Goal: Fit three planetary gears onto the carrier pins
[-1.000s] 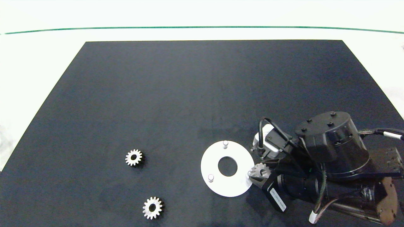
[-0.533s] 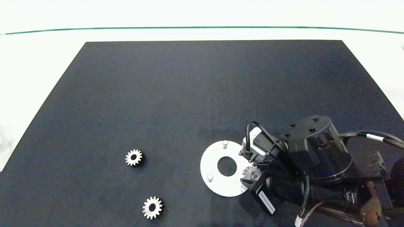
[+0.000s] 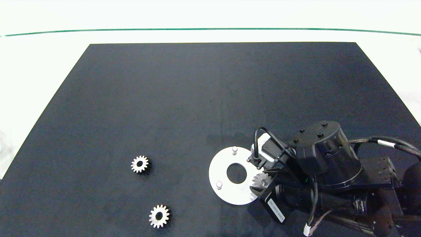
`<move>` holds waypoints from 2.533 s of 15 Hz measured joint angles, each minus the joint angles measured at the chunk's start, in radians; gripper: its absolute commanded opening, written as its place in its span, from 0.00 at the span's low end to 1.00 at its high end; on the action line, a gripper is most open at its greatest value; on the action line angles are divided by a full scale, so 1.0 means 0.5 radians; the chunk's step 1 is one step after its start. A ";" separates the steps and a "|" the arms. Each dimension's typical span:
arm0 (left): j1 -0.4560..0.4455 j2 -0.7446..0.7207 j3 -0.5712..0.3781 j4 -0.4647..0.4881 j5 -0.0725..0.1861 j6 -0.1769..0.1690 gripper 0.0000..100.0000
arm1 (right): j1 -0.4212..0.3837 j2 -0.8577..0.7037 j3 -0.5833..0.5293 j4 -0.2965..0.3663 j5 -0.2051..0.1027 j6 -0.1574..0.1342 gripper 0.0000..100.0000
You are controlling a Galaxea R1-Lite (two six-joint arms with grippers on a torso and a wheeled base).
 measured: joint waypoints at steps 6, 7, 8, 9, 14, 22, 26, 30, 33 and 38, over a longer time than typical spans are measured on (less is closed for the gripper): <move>0.000 -0.011 0.010 0.000 -0.001 0.000 1.00 | -0.031 0.007 0.003 0.001 -0.003 0.006 0.25; 0.001 -0.011 0.012 0.000 0.000 0.000 1.00 | -0.035 0.008 0.003 -0.001 -0.003 0.010 0.25; 0.002 -0.013 0.014 -0.001 0.000 0.000 1.00 | -0.040 0.010 0.003 -0.002 -0.003 0.022 0.25; 0.002 -0.016 0.016 0.000 -0.001 0.000 1.00 | -0.043 0.010 -0.001 -0.001 -0.003 0.031 0.25; -0.001 -0.025 0.035 0.000 0.000 0.000 1.00 | -0.058 0.030 -0.097 0.018 -0.007 0.039 0.25; -0.001 -0.033 0.047 -0.001 0.000 0.000 1.00 | -0.044 0.080 -0.160 0.075 -0.003 0.037 0.25; -0.001 -0.038 0.048 -0.001 -0.001 0.000 1.00 | -0.051 0.084 -0.162 0.077 -0.001 0.043 1.00; 0.000 -0.041 0.048 -0.001 0.000 0.000 1.00 | -0.052 0.086 -0.163 0.083 0.003 0.089 1.00; -0.002 -0.044 0.043 -0.011 -0.001 0.000 1.00 | -0.051 0.072 -0.162 0.160 0.004 0.116 1.00; -0.086 -0.064 0.046 -0.001 -0.001 0.007 1.00 | -0.049 -0.125 -0.155 0.433 0.000 0.273 1.00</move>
